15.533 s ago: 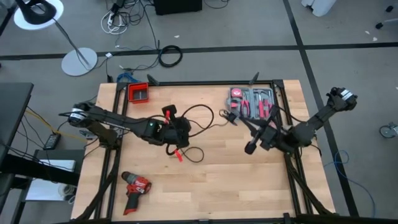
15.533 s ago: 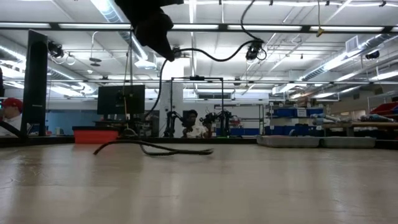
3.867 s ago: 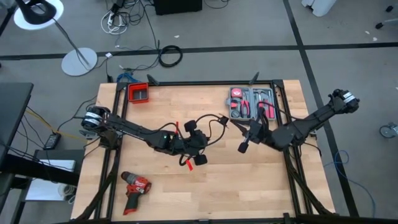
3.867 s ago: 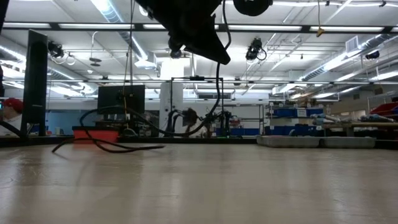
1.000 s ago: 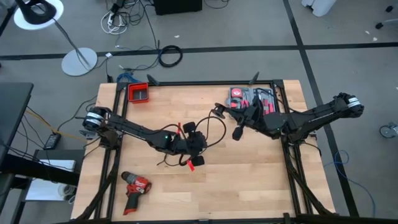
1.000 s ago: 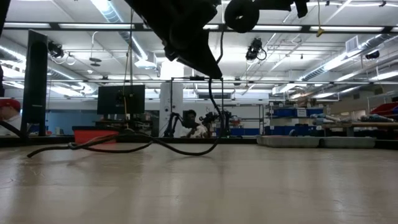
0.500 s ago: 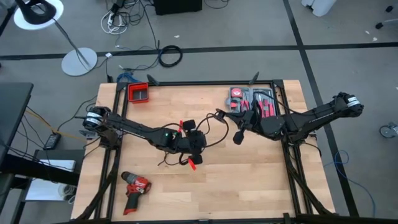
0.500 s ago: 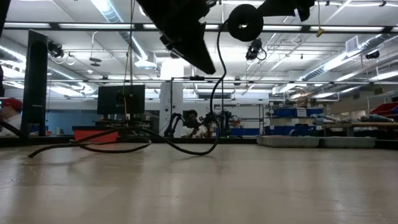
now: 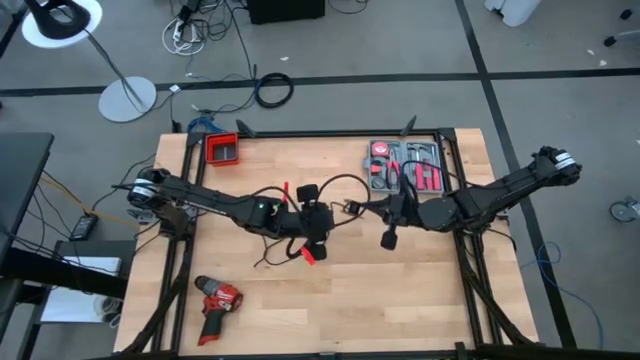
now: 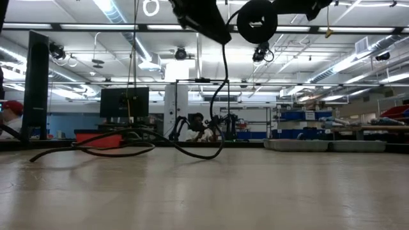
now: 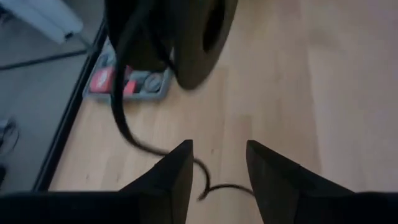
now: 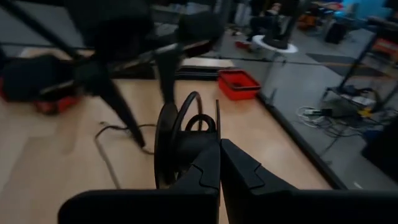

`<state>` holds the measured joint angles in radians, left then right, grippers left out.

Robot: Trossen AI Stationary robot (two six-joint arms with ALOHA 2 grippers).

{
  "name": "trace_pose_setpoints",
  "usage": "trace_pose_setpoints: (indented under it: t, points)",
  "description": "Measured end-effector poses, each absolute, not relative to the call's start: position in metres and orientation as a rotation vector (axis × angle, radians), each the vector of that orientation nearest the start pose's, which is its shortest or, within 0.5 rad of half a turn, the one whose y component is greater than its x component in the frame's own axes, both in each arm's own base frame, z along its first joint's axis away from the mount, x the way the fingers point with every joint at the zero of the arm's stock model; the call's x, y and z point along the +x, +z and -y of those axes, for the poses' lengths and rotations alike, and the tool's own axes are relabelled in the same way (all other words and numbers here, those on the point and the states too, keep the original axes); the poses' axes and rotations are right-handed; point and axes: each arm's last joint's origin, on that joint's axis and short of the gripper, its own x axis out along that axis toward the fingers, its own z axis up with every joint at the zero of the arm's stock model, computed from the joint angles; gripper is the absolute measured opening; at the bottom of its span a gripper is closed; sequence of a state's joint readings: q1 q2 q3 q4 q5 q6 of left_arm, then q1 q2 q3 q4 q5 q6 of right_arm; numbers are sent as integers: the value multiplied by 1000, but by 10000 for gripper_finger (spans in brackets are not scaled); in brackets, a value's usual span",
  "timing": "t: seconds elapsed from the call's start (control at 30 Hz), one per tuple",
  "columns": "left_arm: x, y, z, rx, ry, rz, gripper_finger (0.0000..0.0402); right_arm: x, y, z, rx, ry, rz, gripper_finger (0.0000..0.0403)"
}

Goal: Coil cords
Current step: Coil the black wire onto the black spool

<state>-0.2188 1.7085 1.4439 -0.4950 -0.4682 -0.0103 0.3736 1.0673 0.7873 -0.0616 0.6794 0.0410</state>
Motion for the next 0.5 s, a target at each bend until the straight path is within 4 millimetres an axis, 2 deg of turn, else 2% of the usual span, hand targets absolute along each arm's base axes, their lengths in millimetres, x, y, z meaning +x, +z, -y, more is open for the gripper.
trace_pose_setpoints:
  t: [0.2,0.5]
  points:
    - [375,302,70,284,216,-682,152,228,281,-72,-168,-281,-360,0]
    - [374,302,68,293,242,-694,152,231,280,-73,-183,-281,-356,0]
